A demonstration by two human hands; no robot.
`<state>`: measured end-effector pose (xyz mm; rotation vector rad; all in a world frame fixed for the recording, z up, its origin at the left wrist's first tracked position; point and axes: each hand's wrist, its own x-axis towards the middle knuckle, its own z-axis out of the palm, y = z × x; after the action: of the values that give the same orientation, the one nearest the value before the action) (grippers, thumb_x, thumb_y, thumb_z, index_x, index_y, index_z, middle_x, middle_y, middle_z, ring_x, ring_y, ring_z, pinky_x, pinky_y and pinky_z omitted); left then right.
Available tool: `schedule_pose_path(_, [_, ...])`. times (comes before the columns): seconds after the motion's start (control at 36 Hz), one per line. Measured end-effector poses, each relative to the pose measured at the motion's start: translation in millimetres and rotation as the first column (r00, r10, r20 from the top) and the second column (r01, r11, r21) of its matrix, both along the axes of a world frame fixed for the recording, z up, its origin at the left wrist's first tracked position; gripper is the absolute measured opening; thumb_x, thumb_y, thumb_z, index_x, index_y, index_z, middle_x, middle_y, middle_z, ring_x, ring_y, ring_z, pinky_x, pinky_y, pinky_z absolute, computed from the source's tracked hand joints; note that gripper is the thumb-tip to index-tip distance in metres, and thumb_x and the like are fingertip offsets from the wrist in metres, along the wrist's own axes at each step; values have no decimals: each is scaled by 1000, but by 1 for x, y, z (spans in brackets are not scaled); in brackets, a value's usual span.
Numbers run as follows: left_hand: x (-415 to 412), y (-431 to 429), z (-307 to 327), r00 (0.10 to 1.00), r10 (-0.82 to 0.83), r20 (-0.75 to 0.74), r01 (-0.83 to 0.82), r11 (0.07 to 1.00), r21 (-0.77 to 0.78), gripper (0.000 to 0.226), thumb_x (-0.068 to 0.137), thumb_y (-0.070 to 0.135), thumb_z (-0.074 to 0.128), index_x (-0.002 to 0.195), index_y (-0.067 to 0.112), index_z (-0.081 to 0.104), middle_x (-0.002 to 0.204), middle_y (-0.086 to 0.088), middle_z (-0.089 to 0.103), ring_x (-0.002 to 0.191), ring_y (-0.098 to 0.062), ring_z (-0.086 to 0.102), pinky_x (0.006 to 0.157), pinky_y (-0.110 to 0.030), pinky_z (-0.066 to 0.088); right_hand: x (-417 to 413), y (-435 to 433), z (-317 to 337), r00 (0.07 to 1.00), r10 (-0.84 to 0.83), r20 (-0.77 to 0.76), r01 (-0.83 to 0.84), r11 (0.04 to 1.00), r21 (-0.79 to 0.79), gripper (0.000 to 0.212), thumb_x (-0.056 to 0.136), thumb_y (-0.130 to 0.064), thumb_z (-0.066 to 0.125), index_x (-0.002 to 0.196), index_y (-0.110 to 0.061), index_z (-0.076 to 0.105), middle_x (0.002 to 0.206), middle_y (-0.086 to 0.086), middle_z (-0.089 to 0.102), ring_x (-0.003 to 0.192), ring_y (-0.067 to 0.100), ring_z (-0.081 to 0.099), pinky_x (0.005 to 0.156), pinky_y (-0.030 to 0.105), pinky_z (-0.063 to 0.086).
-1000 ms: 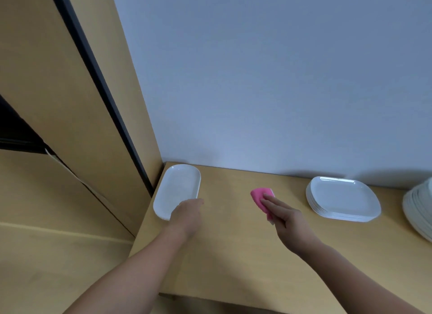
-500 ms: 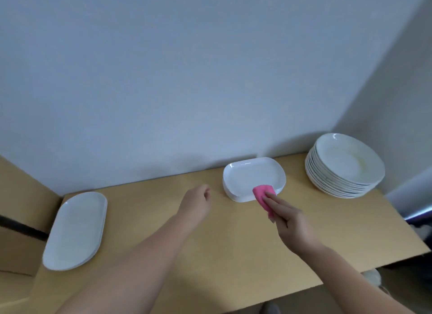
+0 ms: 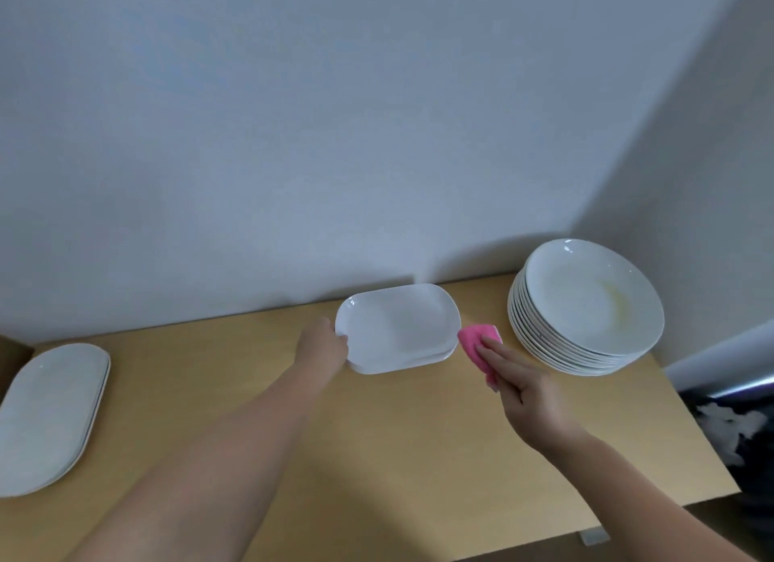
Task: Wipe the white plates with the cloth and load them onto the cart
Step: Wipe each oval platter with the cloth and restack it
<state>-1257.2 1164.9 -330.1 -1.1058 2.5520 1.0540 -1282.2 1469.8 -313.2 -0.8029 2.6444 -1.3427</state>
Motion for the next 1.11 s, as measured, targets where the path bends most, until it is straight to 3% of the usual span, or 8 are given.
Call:
schedule_pose_path(0.14, [-1,5,2,999,40,-27,-41,999,-30,6,91,7,52,95,7,48,87,-7,53,76,-26,52,54,-29,36,-10,4,5,1000,27,-9,-27,999,35,58,85,18,51,131,-15,59,141,-16,45,125,-1,48,100,11,39])
schedule_pose_path(0.28, [-5,6,9,988,82,-128,-82,997,2,6,91,7,48,90,10,43,79,-2,49,67,-19,47,51,-30,33,-13,4,10,999,45,7,-46,999,28,56,85,18,50,131,-13,59,142,-8,46,131,-2,41,101,11,38])
schedule_pose_path(0.42, [-2,7,17,973,155,-172,-125,977,170,6,93,6,46,92,10,42,91,-7,53,82,-30,62,69,-48,59,-11,2,16,999,48,9,-49,999,22,54,86,16,52,131,-14,59,142,-6,47,130,-1,41,101,7,34])
schedule_pose_path(0.58, [18,-1,20,949,227,-218,-174,956,235,3,95,8,44,95,11,44,98,-9,57,84,-30,67,53,-32,55,-6,-3,23,1000,30,1,-30,999,17,55,87,13,53,131,-19,58,141,-11,46,129,7,48,99,5,34])
schedule_pose_path(0.72, [49,-19,26,926,265,-267,-205,950,234,5,96,8,45,94,13,45,95,-4,56,83,-29,68,44,-20,47,1,-20,29,999,29,-25,-30,999,-37,56,87,13,54,132,-21,54,140,-2,52,108,30,63,97,19,44])
schedule_pose_path(0.78, [67,-29,26,922,285,-262,-228,947,228,6,97,9,45,94,14,45,95,-2,56,82,-27,68,47,-22,47,7,-32,31,999,36,-24,-38,997,-61,57,88,14,53,133,-21,53,141,-2,52,101,25,63,95,23,46])
schedule_pose_path(0.89, [111,-50,18,906,354,-232,-293,921,258,7,97,8,46,100,14,48,99,-1,55,81,-21,66,53,-27,55,26,-62,31,995,90,43,-86,993,-76,57,89,14,49,134,-20,55,144,-7,47,104,8,55,95,13,42])
schedule_pose_path(1.11, [201,-80,2,896,418,-152,-374,893,250,6,95,7,45,94,13,48,95,-4,57,71,-21,66,62,-40,61,77,-132,21,974,206,90,-206,978,-6,52,90,14,47,133,-14,56,139,4,54,106,18,58,96,10,38])
